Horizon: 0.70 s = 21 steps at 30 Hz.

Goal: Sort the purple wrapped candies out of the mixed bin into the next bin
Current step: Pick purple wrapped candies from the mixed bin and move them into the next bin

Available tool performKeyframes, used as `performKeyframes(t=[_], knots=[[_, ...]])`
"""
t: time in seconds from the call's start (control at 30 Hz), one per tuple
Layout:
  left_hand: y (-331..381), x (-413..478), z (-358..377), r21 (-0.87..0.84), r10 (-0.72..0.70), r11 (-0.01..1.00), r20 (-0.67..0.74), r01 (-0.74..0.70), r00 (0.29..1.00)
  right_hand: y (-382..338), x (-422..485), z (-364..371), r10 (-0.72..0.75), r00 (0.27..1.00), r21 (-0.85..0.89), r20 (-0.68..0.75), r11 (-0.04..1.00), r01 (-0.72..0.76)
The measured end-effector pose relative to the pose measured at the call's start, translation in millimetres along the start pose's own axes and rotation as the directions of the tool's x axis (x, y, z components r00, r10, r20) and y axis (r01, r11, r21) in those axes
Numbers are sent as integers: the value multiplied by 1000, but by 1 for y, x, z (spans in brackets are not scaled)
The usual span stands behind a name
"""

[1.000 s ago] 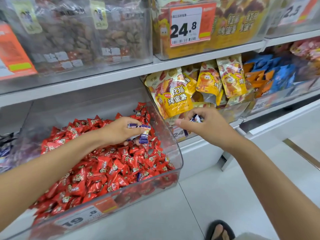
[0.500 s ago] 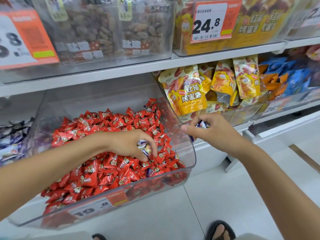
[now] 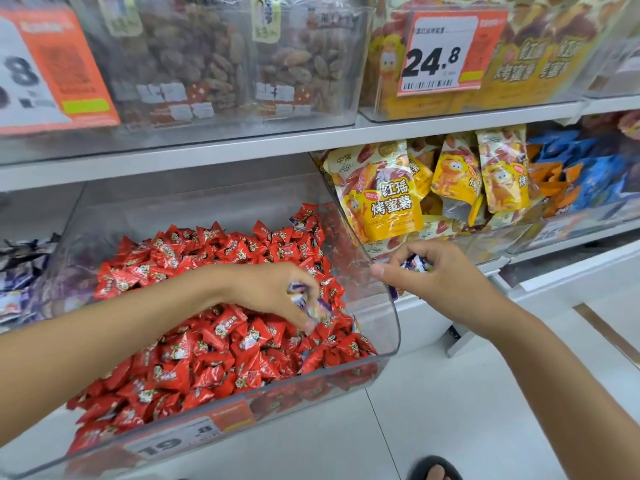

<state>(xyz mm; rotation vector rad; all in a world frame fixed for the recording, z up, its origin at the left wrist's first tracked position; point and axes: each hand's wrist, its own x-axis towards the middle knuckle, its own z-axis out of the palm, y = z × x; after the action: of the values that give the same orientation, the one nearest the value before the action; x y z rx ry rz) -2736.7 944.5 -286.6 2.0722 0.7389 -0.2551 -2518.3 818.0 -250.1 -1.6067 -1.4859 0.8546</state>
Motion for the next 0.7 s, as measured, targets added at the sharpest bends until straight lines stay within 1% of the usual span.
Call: performKeyframes(t=[0.07,0.1,0.17,0.23,0.3,0.37,0.43,0.47,0.53,0.63,0.7], knots=[[-5,-8,-10,-177,-60,984,-164,30,985,-7,-1,1,6,999,42,-49,999,-4],[-8,-14,-15,-236,-81,971,-221,28,972,-10,-1,2,3,997,58,-75,998,1],[-11,-28,-25,-287,-88,958,-311,-5,946,-19,-2,4,-26,992,47,-120,998,32],[-17,-47,-35,-316,-73,947,-360,-48,930,-30,-3,8,-57,989,17,-136,998,60],[-26,-67,-45,-345,-66,936,-378,-74,924,-45,-4,15,-77,991,11,-106,997,78],[-36,-85,-50,-376,-94,925,-364,-54,927,-58,5,31,-95,989,-28,-114,995,92],[-46,-95,-52,-374,-114,927,-342,-24,933,-66,26,55,-115,981,-97,-159,990,100],[-50,-97,-52,-363,-118,932,-352,-19,928,-67,40,68,-112,981,-150,-158,985,88],[-55,-98,-53,-336,-121,942,-403,-24,907,-56,74,90,-63,990,-321,-124,947,20],[-63,-93,-57,-248,-84,968,-487,-46,870,-32,124,113,43,994,-536,-97,839,-89],[-67,-90,-59,-215,-44,973,-512,-79,858,-23,143,125,116,987,-655,-111,739,-160]])
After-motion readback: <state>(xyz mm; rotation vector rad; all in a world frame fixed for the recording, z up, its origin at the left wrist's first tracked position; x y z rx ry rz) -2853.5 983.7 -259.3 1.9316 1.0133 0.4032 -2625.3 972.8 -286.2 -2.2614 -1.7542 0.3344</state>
